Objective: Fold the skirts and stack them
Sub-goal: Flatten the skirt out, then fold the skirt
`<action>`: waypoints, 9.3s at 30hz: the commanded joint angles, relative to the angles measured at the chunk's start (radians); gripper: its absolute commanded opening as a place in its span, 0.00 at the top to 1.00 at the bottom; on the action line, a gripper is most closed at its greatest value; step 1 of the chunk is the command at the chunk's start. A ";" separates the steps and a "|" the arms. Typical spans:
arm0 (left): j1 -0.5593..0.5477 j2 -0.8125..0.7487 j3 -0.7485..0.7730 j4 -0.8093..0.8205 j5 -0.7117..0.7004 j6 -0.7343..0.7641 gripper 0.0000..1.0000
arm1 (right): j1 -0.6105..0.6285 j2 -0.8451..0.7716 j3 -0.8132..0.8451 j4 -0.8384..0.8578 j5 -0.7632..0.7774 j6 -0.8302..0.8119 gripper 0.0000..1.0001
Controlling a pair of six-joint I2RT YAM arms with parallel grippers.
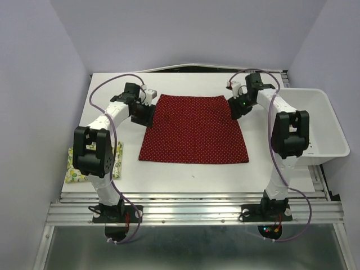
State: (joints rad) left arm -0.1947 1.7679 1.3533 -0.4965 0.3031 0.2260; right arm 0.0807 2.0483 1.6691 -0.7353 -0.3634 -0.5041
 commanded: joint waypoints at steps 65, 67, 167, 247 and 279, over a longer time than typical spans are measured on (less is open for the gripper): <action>-0.103 0.217 0.352 -0.060 0.172 0.074 0.45 | 0.545 -0.313 -0.473 -0.081 -0.095 0.055 0.53; -0.097 0.223 0.404 -0.073 0.176 0.104 0.45 | 0.478 -0.313 -0.384 -0.082 -0.101 0.078 0.52; 0.049 0.139 0.548 -0.014 0.202 0.516 1.00 | 0.053 -0.169 0.054 0.132 -0.034 0.006 0.99; -0.282 -0.522 -0.660 0.026 -0.010 0.610 0.53 | 0.416 -0.752 -1.043 0.382 0.132 -0.504 0.60; -0.304 -0.550 -0.533 -0.088 -0.022 0.599 1.00 | 0.453 -0.801 -0.977 0.396 0.279 -0.453 0.99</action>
State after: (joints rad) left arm -0.4919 1.3003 0.7322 -0.4862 0.2443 0.8471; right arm 0.5255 1.2945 0.6220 -0.3363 -0.1379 -0.9710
